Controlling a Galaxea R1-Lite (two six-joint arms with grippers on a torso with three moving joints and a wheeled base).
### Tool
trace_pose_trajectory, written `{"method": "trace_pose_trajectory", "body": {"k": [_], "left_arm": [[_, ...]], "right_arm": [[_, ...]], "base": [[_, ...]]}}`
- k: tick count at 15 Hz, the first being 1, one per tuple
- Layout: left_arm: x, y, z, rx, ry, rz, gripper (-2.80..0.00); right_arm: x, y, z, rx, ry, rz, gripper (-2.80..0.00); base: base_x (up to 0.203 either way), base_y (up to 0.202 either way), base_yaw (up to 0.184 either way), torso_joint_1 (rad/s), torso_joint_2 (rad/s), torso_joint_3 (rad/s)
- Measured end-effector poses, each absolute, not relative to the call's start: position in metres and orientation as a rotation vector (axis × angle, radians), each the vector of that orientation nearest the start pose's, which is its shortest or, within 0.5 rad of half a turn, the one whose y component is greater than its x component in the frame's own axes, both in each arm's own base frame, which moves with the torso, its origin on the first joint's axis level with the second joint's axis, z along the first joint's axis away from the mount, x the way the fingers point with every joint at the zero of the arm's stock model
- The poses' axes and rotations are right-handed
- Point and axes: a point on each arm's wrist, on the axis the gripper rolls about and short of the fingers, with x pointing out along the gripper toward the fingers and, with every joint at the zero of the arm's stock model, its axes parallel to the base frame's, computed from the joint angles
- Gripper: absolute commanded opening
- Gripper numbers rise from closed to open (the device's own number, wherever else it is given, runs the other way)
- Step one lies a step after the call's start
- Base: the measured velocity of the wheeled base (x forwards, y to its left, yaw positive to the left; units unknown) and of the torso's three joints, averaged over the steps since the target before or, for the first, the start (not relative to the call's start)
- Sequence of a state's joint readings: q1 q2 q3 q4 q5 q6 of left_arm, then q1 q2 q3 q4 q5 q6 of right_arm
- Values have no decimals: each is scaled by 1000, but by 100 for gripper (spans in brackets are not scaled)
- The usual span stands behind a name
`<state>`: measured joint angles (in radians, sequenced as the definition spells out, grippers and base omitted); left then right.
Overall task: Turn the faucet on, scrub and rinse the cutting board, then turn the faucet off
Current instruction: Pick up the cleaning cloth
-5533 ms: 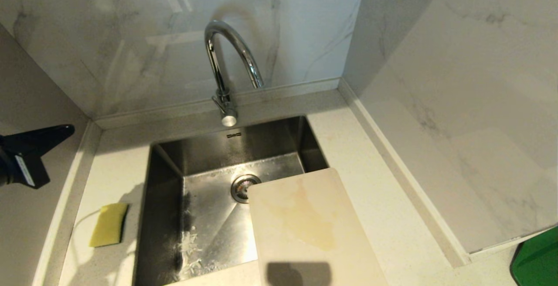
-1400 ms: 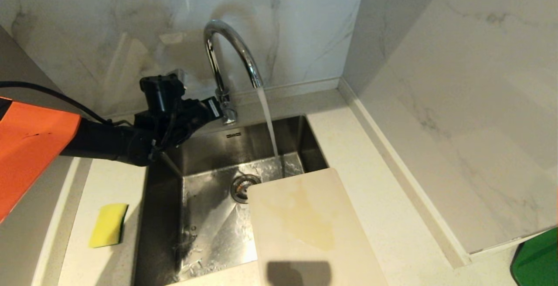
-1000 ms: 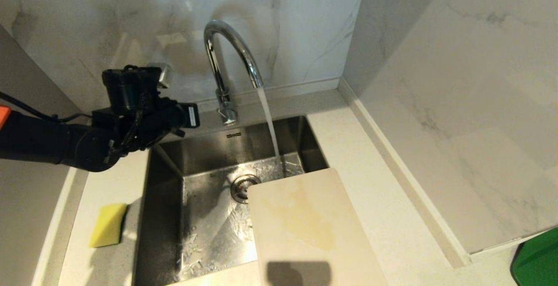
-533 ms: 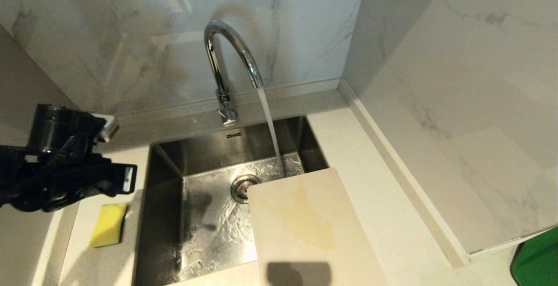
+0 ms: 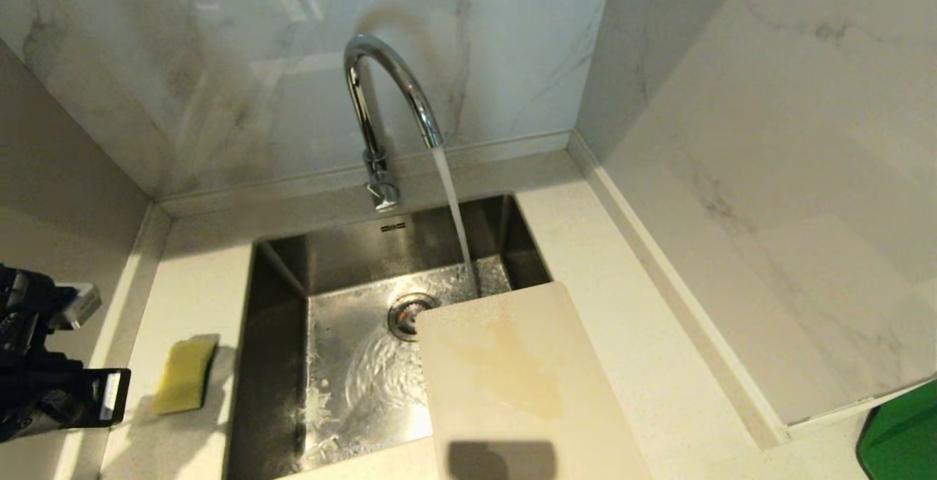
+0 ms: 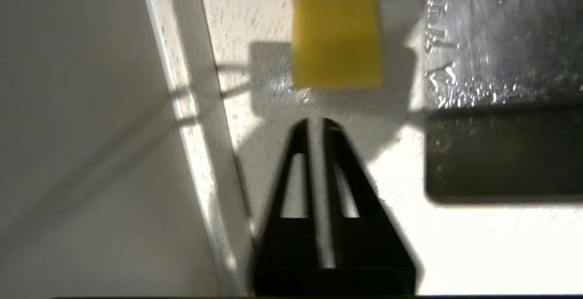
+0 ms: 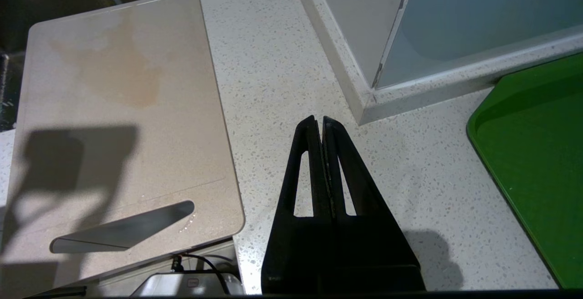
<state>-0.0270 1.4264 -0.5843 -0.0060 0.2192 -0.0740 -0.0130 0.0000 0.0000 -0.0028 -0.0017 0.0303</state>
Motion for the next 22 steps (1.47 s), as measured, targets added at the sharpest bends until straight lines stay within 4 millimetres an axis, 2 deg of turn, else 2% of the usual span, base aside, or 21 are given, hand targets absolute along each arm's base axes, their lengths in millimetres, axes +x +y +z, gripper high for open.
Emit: {"method": "trace_pose_trajectory", "body": {"k": [4, 8, 11, 22], "left_arm": [[204, 17, 124, -12, 852, 160, 0], [219, 19, 111, -2, 873, 90, 0], [230, 18, 102, -86, 880, -1, 0], [246, 28, 83, -123, 900, 38, 0]], "right_arm": [[-23, 0, 76, 31, -3, -15, -280], [-23, 0, 76, 31, -3, -15, -280], [-23, 0, 76, 30, -3, -15, -280], [-23, 0, 76, 31, -3, -15, -280]], "base": [[0, 0, 0, 0, 0, 0], [0, 0, 0, 0, 0, 0], [0, 0, 0, 0, 0, 0], [0, 0, 0, 0, 0, 0]]}}
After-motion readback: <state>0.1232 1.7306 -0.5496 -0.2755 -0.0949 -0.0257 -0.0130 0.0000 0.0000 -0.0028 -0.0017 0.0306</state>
